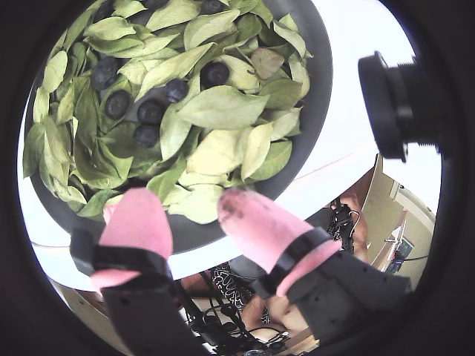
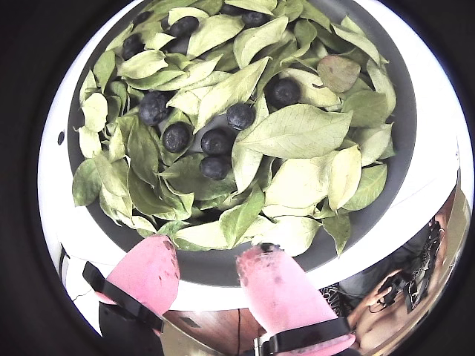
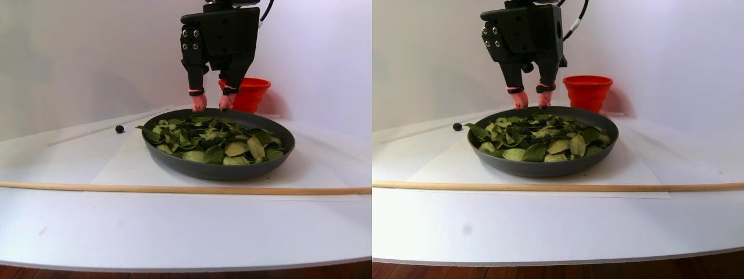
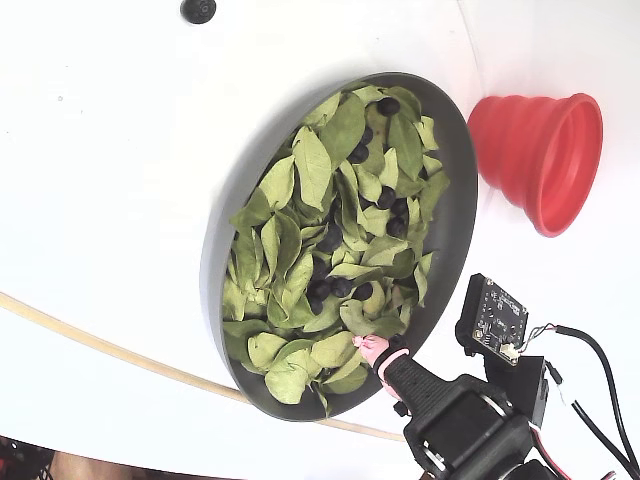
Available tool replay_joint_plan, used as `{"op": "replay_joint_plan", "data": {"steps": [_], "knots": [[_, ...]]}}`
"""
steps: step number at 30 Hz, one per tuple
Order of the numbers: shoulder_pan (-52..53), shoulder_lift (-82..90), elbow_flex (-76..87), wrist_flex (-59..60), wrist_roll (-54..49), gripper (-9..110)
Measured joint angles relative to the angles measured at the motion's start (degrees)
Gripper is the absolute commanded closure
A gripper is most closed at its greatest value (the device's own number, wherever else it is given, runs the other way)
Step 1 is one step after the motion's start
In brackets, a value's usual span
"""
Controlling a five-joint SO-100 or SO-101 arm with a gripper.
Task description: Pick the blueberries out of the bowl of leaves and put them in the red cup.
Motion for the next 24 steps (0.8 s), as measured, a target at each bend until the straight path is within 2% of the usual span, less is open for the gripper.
{"op": "replay_joint_plan", "data": {"steps": [24], "knots": [[-1.05,-13.97,-5.19,-8.53,0.00,86]]}}
